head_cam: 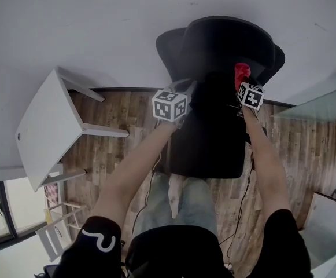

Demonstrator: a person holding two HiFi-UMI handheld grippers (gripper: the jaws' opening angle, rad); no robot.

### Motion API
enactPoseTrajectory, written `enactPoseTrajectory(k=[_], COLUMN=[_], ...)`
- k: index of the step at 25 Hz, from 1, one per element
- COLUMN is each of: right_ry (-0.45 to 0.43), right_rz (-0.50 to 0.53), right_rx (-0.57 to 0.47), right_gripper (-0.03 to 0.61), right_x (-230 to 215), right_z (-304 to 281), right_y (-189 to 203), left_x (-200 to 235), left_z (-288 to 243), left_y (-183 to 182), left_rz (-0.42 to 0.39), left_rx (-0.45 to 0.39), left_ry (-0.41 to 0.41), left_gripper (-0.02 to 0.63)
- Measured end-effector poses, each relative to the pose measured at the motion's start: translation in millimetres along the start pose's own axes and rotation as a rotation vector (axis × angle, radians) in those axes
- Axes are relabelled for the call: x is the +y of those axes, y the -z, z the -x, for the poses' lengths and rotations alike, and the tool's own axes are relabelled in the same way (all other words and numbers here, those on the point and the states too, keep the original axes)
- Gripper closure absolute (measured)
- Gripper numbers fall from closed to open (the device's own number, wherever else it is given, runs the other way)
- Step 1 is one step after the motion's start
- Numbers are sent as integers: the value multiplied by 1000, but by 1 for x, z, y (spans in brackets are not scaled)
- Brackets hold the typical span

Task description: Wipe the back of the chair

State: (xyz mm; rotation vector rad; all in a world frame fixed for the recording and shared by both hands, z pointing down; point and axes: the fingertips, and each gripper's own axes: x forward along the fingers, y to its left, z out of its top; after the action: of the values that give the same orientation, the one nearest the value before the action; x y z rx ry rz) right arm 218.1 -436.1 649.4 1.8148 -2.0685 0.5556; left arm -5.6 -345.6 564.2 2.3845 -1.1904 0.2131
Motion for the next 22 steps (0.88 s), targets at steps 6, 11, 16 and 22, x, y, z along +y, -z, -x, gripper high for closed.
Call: enactPoseTrajectory(k=[6,11,16,22], right_ry=[93,148,217,112], right_rz=[-20,-29,-79,-118], right_rx=[5,3,-10,-32], right_gripper=[512,512,512,511], right_x=[-62,-92,-117,-61], right_z=[17,25,40,59], right_y=[-1,2,4,17], left_x=[-24,-22,-19,6], left_z=[-11,-12,-9,6], left_y=[-2,-3,7,24], left_rz=[-12,-6,-5,-10], left_rx=[-2,-12,6,39], left_ry=[24,19,25,41], left_gripper=[589,589,589,589])
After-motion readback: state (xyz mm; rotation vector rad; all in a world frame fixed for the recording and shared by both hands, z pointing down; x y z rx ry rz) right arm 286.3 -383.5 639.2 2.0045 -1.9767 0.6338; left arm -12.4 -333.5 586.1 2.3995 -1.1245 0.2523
